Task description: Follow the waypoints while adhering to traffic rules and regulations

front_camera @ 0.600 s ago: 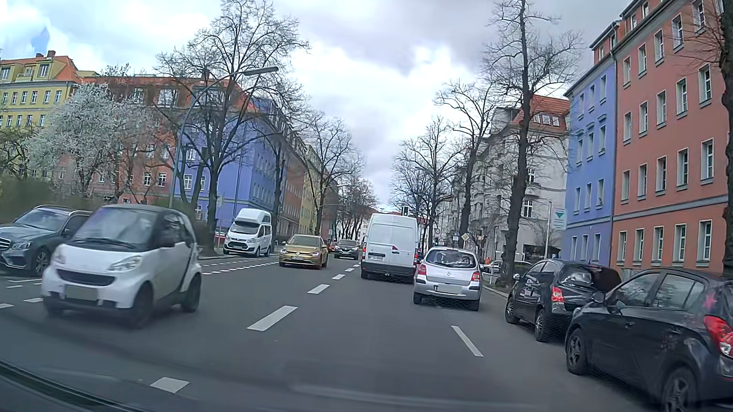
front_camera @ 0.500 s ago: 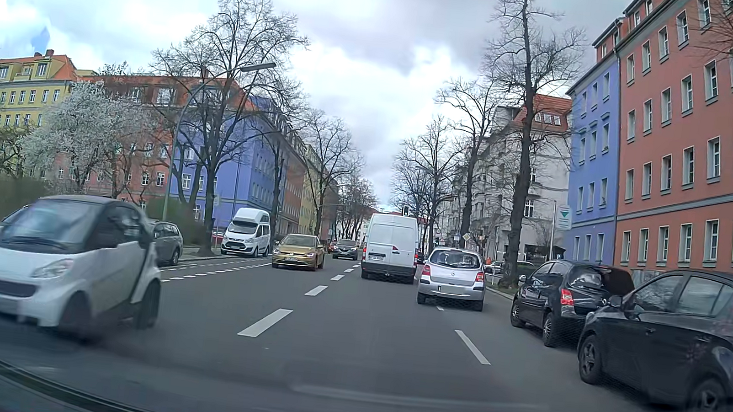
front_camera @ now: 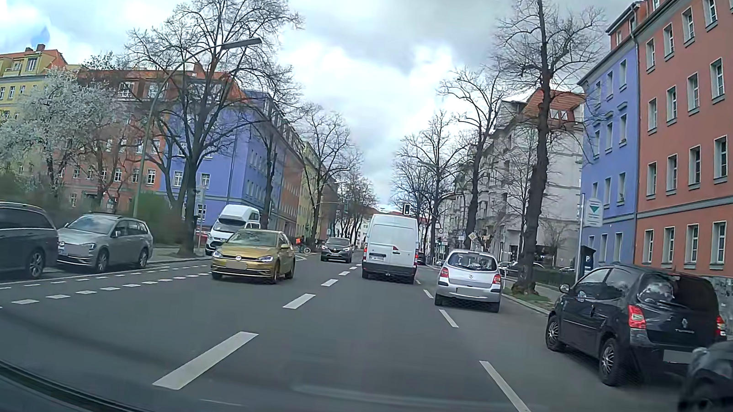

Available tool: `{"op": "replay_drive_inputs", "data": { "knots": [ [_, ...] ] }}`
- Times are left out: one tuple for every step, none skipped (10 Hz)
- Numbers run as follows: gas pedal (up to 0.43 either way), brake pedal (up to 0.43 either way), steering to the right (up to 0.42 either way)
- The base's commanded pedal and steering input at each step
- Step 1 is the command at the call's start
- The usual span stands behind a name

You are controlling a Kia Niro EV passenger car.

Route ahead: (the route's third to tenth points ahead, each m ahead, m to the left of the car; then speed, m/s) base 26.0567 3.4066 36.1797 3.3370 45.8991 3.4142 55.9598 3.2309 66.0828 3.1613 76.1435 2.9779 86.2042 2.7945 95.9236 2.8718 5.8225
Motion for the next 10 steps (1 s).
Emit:
{"op": "replay_drive_inputs", "data": {
  "knots": [
    [0.157,0.037,-0.001],
    [0.157,0.037,-0.001],
    [0.157,0.037,-0.001],
    [0.157,0.037,-0.001],
    [0.169,0.037,-0.001],
    [0.169,0.030,-0.001],
    [0.169,0.037,0.000],
    [0.177,0.037,0.000],
    [0.189,0.037,-0.001],
    [0.169,0.037,0.000]
  ]
}}
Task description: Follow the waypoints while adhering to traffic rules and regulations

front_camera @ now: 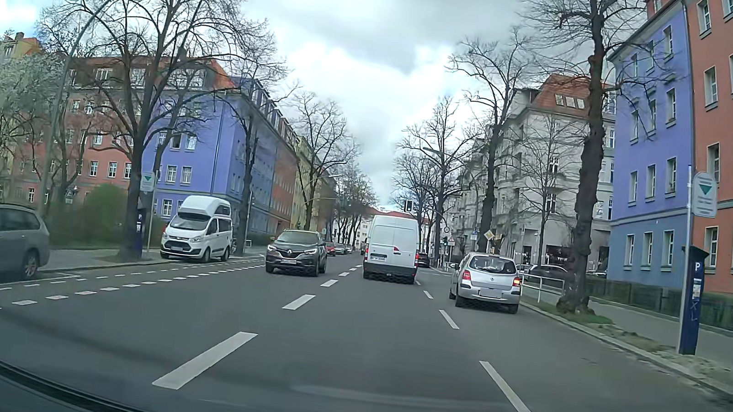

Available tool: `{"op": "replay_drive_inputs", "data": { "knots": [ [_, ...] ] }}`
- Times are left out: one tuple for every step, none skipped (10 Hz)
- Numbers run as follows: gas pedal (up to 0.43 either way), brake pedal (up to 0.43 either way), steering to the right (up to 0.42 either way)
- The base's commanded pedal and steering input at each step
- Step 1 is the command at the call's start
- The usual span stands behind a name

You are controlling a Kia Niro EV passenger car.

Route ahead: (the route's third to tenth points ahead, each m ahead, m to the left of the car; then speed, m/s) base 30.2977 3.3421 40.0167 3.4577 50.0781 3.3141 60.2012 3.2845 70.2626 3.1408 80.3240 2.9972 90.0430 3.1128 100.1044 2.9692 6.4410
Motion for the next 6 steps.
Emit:
{"op": "replay_drive_inputs", "data": {
  "knots": [
    [0.138,0.037,0.000],
    [0.130,0.037,0.000],
    [0.110,0.037,0.000],
    [0.110,0.037,0.000],
    [0.118,0.037,0.000],
    [0.118,0.037,0.000]
  ]
}}
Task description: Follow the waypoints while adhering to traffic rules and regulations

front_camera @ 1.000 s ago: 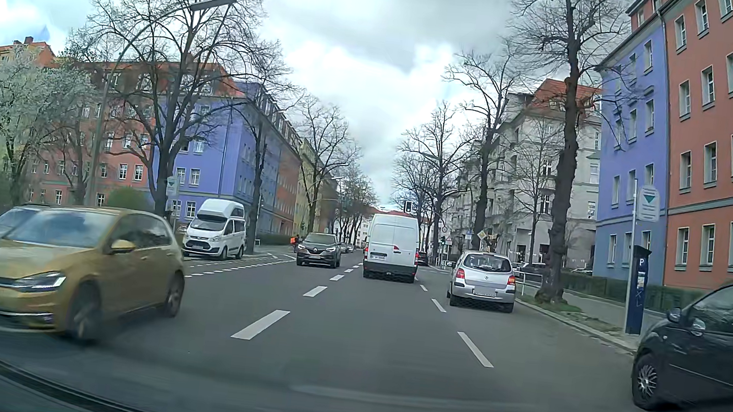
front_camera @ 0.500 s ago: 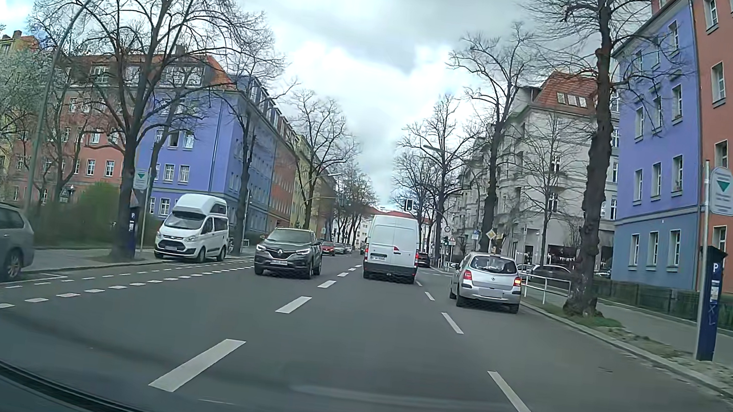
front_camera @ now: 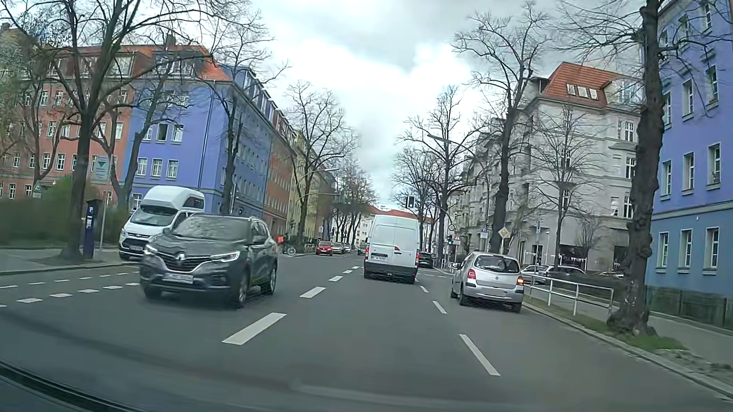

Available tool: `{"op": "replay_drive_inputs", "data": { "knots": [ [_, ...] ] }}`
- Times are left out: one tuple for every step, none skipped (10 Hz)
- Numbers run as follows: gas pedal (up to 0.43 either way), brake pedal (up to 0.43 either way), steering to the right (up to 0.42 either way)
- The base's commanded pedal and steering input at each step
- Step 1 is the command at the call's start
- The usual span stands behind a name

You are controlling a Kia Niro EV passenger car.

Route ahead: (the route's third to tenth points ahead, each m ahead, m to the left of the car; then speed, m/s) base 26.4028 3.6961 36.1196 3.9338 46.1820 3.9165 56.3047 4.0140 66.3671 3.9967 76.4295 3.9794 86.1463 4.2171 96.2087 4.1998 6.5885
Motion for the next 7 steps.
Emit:
{"op": "replay_drive_inputs", "data": {
  "knots": [
    [0.130,0.037,0.000],
    [0.130,0.037,0.000],
    [0.130,0.037,0.000],
    [0.130,0.037,0.000],
    [0.130,0.037,0.000],
    [0.130,0.037,0.000],
    [0.130,0.037,0.000]
  ]
}}
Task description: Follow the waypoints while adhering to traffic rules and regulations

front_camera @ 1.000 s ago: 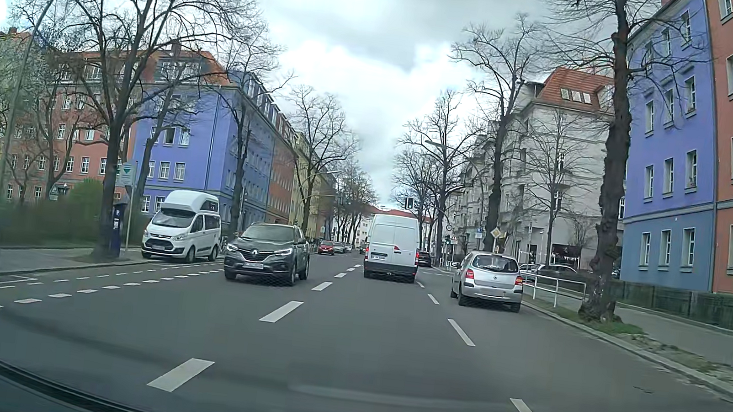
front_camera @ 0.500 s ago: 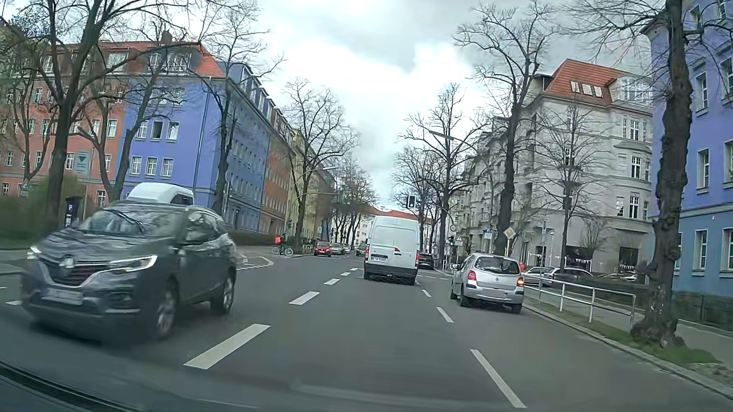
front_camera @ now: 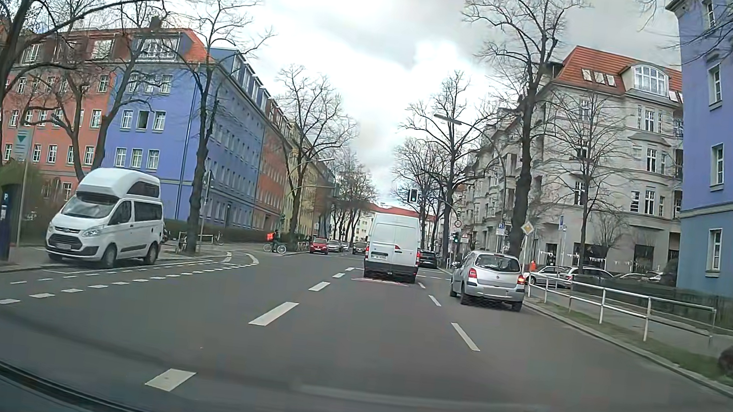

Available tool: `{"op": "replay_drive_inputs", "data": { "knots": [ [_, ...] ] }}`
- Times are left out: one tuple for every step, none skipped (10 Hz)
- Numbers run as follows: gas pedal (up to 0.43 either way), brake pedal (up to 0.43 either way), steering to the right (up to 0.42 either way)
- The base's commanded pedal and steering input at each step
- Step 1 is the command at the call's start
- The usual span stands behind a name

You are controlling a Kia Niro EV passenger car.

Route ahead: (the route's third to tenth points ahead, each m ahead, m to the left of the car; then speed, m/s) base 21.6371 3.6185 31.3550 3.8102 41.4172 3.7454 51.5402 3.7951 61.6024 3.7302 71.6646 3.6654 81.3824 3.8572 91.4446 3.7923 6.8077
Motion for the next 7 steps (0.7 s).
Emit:
{"op": "replay_drive_inputs", "data": {
  "knots": [
    [0.130,0.037,0.000],
    [0.130,0.037,0.000],
    [0.130,0.037,0.000],
    [0.189,0.037,0.000],
    [0.220,0.037,0.000],
    [0.228,0.037,0.000],
    [0.228,0.037,0.000]
  ]
}}
